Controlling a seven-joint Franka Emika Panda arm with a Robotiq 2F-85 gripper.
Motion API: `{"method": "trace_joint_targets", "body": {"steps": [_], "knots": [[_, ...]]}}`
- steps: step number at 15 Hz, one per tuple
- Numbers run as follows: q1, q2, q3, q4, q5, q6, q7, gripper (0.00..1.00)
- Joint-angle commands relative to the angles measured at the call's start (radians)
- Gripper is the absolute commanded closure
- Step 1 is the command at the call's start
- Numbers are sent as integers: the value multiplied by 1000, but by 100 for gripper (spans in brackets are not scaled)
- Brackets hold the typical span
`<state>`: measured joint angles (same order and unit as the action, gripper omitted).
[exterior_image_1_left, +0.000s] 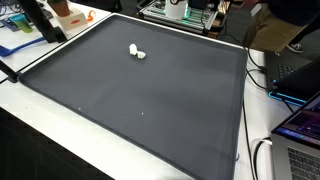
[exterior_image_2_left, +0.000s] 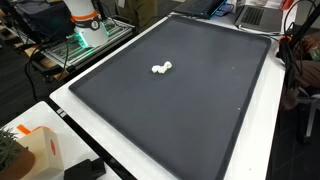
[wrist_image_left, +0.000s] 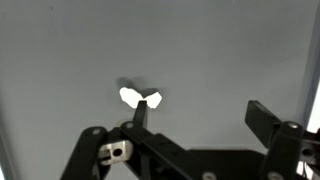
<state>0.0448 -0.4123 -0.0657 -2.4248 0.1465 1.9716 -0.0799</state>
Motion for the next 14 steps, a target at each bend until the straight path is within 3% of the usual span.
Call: {"method": "trace_joint_targets", "body": {"steps": [1,13,14], "knots": [[-12,-16,11,-3,8,-17,-11,0],[-2,-28,47,55,47,-144,51,0],[-2,-27,50,59,49,-151,57,15]]}}
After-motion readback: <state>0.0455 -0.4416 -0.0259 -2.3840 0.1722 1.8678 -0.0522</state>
